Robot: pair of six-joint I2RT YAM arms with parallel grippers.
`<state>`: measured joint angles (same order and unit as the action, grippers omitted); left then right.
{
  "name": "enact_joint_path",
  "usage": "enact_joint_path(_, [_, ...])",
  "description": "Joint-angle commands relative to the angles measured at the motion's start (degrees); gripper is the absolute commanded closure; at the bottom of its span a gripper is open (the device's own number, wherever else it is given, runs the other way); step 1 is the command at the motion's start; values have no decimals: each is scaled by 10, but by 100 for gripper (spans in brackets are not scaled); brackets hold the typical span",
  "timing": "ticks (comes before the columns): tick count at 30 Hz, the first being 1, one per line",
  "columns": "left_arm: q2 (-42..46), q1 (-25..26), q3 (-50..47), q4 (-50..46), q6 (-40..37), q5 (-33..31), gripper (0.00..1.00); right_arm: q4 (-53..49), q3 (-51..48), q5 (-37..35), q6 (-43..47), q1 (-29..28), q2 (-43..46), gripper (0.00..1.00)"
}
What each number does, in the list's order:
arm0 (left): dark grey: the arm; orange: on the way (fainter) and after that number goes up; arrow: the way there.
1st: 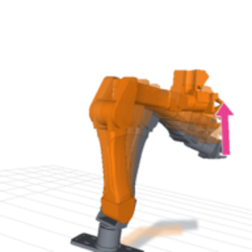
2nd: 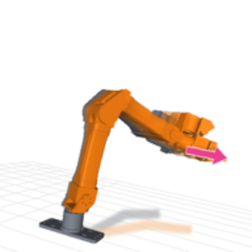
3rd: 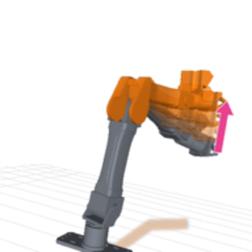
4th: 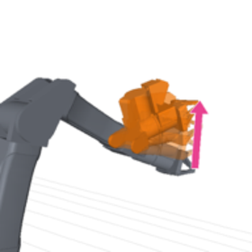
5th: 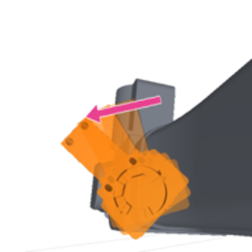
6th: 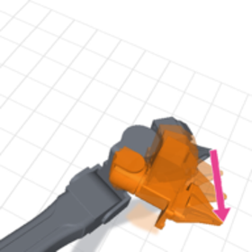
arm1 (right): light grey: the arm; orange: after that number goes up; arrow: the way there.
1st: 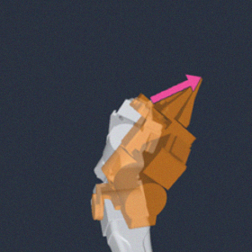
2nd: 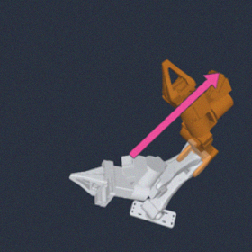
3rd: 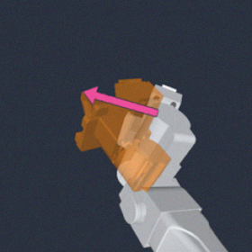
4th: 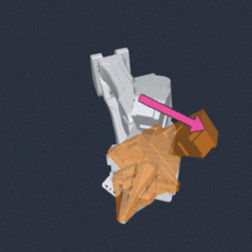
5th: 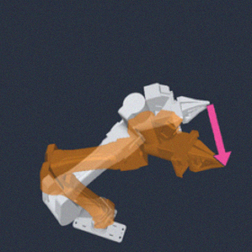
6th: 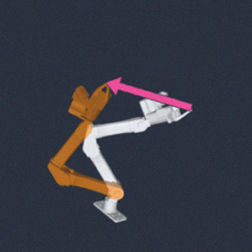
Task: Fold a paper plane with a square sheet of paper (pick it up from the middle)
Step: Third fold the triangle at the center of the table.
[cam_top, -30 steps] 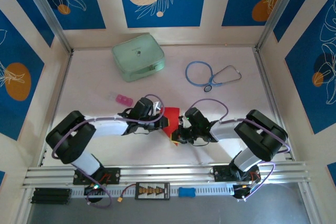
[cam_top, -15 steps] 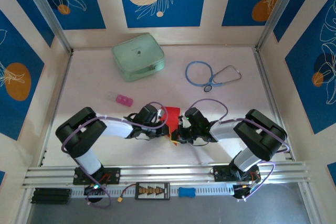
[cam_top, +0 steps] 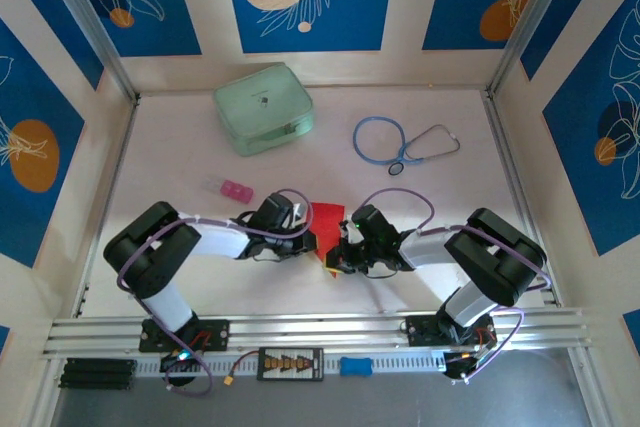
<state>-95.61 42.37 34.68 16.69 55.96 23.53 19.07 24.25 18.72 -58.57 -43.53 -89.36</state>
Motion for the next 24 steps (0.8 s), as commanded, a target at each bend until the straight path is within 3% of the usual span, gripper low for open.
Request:
enact_joint_path(1, [-11,-28,9,-65,-18,-46,100,-91,-30,-23,5,-2,-32,100])
enact_joint_path(15, [-18,-83,41,-140,-45,-53,100,-88,-34,-18,16,-2,-34,100])
enact_joint_path(24, [10,-87,62,-175,-52,-55,100,-95,-29,-16,24,-2,-30,100])
